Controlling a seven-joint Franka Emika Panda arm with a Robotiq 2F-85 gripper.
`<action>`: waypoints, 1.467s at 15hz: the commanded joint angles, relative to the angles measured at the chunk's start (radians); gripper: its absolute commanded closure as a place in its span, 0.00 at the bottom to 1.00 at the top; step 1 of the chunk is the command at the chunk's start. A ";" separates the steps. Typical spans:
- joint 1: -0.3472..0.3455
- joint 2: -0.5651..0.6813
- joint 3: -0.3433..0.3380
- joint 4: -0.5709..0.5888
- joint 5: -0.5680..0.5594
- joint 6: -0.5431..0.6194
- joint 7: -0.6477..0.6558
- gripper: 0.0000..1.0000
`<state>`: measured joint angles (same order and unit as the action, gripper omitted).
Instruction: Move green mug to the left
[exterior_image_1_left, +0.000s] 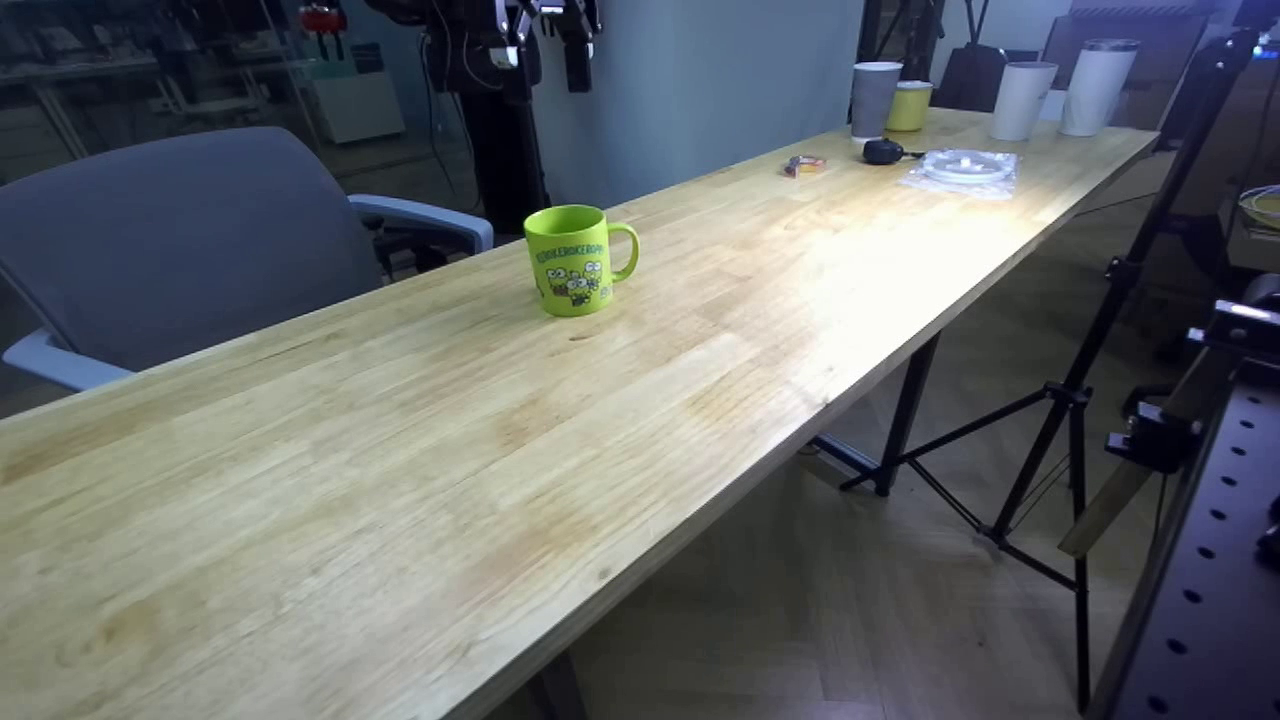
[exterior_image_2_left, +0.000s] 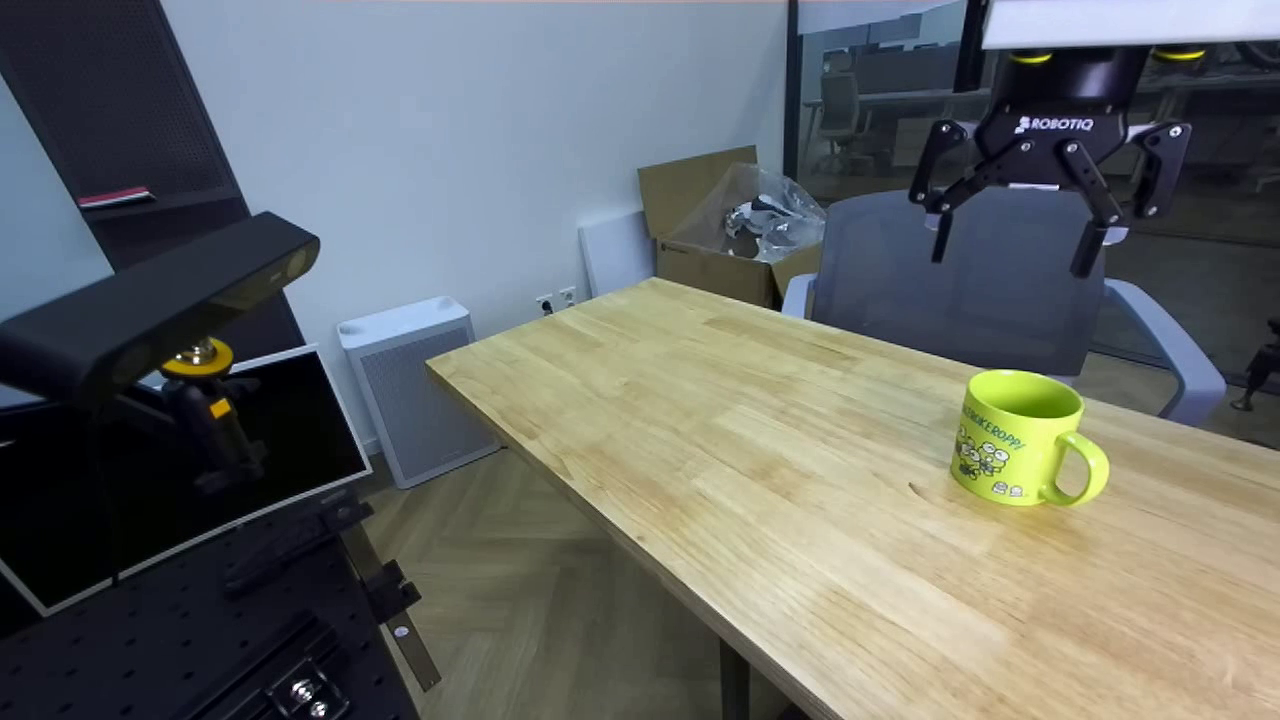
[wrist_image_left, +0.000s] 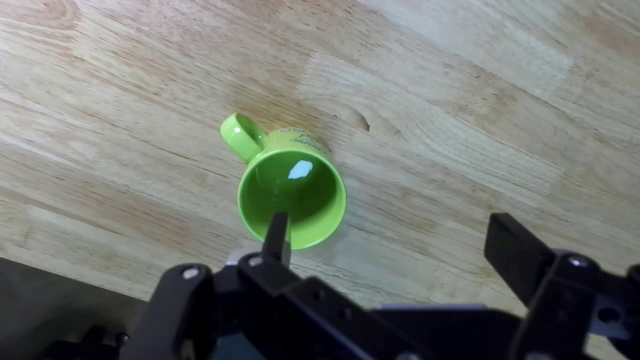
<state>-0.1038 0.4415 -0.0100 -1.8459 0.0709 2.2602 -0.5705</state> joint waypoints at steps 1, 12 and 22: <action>-0.019 -0.001 0.021 0.001 -0.012 -0.002 0.008 0.00; 0.002 0.077 0.044 -0.020 -0.028 0.123 0.046 0.00; -0.004 0.171 0.033 -0.001 -0.109 0.157 0.043 0.00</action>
<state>-0.1041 0.5945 0.0309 -1.8623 0.0150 2.4056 -0.5616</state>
